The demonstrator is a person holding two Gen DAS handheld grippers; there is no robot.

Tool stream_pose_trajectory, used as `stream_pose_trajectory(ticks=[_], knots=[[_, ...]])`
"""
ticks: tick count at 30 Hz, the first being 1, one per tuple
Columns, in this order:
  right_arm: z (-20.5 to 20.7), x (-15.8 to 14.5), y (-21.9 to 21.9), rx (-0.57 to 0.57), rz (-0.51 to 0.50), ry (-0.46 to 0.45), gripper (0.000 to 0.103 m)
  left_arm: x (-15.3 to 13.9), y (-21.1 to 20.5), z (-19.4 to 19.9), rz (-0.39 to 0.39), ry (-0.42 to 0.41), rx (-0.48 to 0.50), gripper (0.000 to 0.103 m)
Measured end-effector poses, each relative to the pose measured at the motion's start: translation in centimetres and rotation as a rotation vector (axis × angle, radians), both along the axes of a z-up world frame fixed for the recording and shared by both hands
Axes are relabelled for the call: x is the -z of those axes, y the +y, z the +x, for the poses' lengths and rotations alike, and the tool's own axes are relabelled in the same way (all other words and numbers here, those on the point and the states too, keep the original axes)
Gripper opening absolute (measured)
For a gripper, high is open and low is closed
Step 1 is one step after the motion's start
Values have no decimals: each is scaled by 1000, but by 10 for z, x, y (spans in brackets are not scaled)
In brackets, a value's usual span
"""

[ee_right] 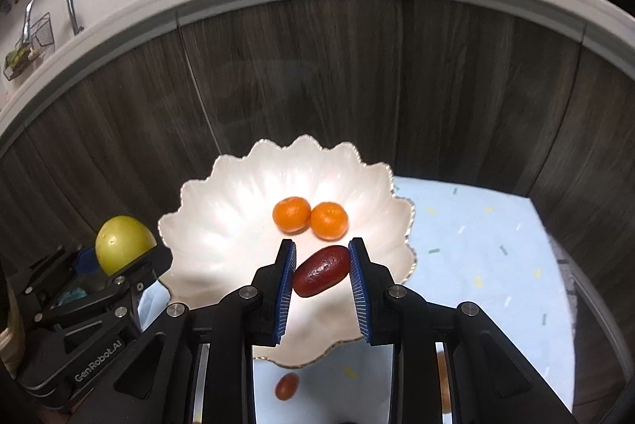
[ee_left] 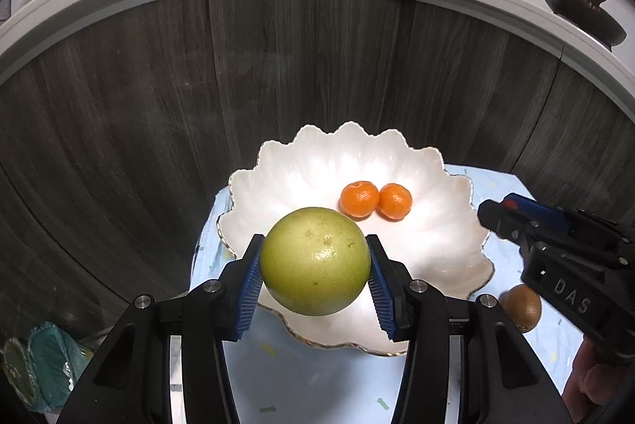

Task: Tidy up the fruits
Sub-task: 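Open both grippers to release the fruits into the bowl, then withdraw both open grippers from the bowl toward the remaining fruits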

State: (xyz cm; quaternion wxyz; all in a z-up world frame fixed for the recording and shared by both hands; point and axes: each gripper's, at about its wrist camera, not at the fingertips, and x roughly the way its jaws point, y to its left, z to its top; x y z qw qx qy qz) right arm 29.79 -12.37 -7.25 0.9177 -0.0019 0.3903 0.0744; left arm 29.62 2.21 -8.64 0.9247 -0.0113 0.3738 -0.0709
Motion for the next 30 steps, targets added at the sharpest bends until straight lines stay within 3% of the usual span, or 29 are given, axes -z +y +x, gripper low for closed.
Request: stream_pose_trajectory(ticks=[10, 12, 14, 16, 21, 25, 30], knots=[[17, 17, 10, -25, -15, 47, 29, 19, -5, 13, 50, 68, 7, 48], [18, 17, 11, -31, -14, 53, 37, 23, -5, 13, 62, 88, -3, 49], [17, 16, 12, -30, -20, 47, 53, 24, -5, 10, 85, 73, -17, 58], [14, 12, 13, -29, -32, 26, 62, 21, -5, 6, 97, 38, -31, 76], [9, 5, 12, -17, -41, 5, 79, 11, 0, 4, 100, 31, -42, 88], [4, -3, 10, 4, -51, -19, 86, 0, 5, -2, 104, 0, -60, 98], [-3, -13, 8, 18, -53, -40, 88, -11, 11, -10, 101, -13, -78, 101]])
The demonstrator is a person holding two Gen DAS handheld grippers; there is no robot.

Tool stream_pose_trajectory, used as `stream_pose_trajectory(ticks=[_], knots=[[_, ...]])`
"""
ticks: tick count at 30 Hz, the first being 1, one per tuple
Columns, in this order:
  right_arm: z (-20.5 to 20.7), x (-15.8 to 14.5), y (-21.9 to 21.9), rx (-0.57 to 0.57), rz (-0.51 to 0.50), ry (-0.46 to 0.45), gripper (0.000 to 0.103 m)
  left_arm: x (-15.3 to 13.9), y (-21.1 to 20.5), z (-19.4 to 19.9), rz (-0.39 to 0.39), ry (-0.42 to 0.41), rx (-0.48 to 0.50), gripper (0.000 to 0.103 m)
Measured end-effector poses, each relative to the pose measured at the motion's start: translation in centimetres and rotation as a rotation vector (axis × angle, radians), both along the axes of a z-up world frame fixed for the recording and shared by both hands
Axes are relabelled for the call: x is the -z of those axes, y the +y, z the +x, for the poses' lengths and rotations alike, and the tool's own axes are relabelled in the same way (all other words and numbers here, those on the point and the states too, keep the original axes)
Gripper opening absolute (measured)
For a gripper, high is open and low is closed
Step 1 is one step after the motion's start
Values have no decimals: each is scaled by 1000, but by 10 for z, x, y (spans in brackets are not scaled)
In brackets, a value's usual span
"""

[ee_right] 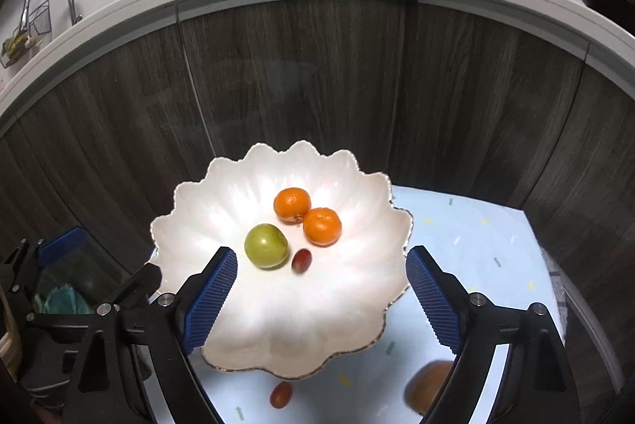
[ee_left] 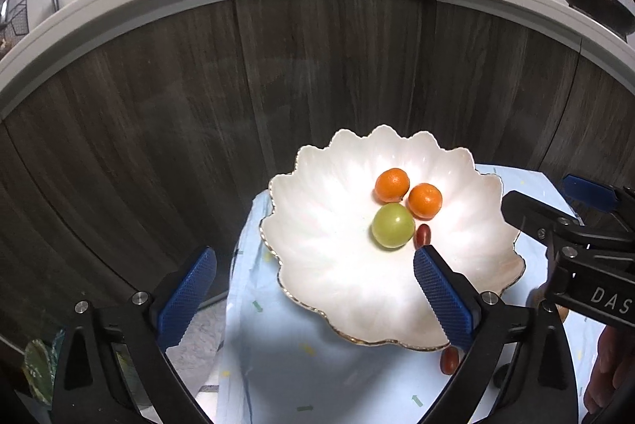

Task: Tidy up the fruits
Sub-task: 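Withdraw both open grippers from the bowl toward the remaining fruits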

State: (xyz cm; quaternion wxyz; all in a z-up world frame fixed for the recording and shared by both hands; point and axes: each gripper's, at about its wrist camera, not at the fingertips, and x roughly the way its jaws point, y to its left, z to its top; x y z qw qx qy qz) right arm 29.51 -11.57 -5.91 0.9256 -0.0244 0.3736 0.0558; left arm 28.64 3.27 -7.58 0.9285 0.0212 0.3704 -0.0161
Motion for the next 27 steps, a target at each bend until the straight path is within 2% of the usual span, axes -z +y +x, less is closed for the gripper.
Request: stream_pose_trajectory(ticks=[5, 16, 27], knots=[[-11, -9, -2, 4, 8, -16, 88, -7, 2, -11, -19, 6, -8, 101], [-40, -32, -21, 22, 48, -53, 88, -33, -7, -45, -6, -26, 10, 102], [-71, -42, -40, 47, 57, -84, 88, -47, -21, -74, -5, -54, 36, 102]])
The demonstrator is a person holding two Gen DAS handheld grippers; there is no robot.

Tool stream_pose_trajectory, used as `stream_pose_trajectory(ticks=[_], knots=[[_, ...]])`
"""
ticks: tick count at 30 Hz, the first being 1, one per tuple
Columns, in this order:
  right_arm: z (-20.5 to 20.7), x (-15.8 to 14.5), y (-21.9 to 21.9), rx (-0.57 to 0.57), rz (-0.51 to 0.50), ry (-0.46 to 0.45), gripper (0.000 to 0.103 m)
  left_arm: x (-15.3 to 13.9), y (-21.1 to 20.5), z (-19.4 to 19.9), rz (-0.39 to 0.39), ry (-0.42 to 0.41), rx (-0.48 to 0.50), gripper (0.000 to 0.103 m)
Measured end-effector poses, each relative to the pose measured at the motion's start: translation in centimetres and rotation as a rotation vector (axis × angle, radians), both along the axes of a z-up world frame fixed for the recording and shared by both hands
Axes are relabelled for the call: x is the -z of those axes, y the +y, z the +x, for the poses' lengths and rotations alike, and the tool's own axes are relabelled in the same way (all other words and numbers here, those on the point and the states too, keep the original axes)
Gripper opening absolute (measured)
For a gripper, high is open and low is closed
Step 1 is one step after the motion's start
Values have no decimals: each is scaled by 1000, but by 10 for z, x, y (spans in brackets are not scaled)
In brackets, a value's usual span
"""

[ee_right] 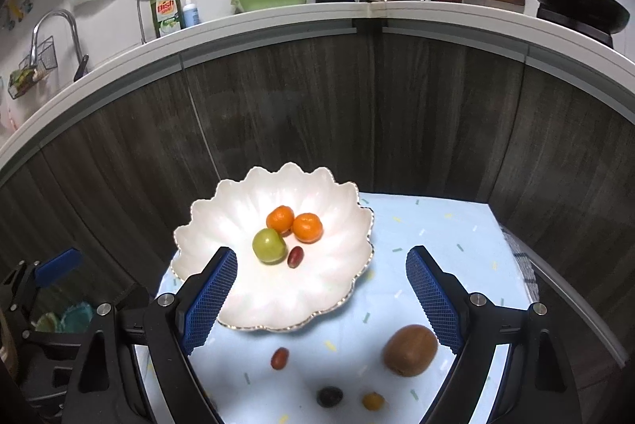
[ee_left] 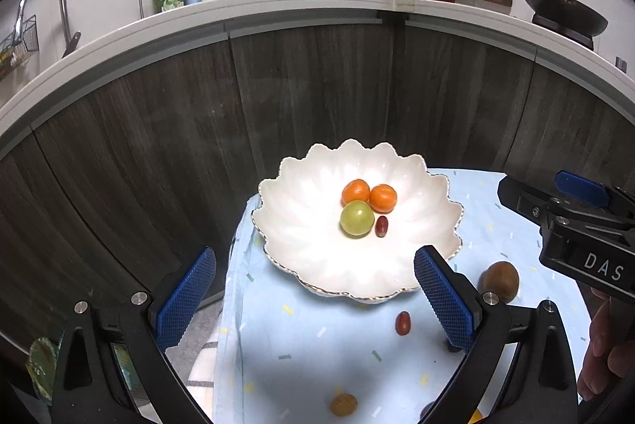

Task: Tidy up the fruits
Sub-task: 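Withdraw both open grippers from the bowl toward the remaining fruits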

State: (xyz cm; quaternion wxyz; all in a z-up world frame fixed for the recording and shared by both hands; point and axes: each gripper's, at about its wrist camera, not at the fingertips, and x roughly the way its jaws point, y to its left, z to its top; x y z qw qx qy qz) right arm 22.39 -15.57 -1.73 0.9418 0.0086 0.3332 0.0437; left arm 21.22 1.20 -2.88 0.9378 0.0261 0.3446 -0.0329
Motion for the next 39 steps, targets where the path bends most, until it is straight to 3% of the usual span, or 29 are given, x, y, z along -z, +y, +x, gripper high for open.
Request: stream_pose_trajectory(ticks=[15, 39], knots=[[-43, 8, -18, 42, -36, -20, 88, 5, -10, -41, 44, -31, 6, 102], [-78, 62, -22, 57, -82, 17, 88, 49, -8, -80, 54, -44, -14, 101]])
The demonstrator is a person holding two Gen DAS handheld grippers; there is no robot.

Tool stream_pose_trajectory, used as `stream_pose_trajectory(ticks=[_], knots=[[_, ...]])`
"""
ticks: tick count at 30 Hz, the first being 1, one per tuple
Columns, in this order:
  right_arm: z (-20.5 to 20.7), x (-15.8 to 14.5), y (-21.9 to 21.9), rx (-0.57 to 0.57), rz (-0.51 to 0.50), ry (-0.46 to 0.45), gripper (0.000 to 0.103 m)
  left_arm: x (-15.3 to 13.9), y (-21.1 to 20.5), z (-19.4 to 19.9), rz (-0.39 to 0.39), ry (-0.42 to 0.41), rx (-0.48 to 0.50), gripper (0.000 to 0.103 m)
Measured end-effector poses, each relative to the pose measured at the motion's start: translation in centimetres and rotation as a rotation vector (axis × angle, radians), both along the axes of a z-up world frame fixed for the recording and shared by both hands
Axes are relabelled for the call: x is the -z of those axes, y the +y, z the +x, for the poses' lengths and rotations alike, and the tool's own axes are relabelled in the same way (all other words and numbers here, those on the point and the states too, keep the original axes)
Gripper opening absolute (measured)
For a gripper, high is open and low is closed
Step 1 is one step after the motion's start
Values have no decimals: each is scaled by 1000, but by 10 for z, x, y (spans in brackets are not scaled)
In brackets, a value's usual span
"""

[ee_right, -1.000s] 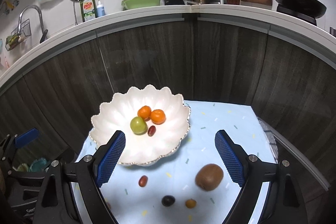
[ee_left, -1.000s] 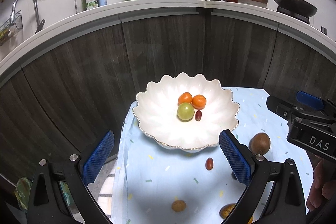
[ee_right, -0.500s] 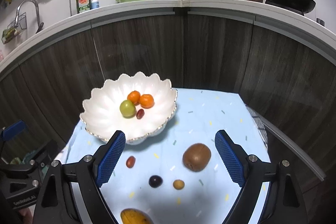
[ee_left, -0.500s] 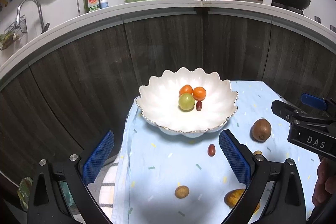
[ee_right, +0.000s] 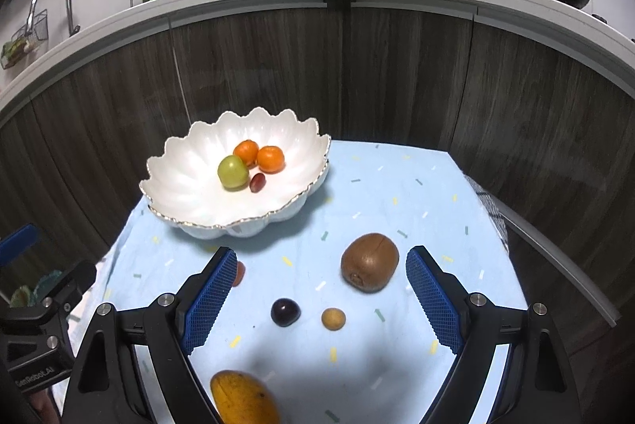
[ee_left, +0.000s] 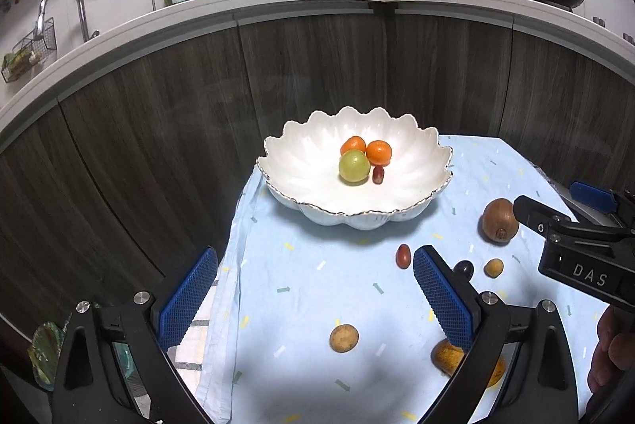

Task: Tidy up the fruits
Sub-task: 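Withdraw both open grippers from the bowl toward the remaining fruits, then grasp the brown tuber with the left gripper while the right gripper grasps the dark plum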

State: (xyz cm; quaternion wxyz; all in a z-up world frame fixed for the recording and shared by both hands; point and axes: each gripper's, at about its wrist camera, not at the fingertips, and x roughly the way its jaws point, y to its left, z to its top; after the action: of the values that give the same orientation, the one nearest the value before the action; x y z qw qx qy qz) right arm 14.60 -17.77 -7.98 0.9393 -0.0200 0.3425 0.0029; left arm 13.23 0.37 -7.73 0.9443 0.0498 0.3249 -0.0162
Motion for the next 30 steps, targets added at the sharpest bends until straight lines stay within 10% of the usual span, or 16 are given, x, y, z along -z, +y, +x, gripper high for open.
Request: stream_pose_trajectory(ticks=[30], knots=[[3, 61, 18, -176, -81, 9, 82, 68, -3, 1, -12, 97, 3, 85]])
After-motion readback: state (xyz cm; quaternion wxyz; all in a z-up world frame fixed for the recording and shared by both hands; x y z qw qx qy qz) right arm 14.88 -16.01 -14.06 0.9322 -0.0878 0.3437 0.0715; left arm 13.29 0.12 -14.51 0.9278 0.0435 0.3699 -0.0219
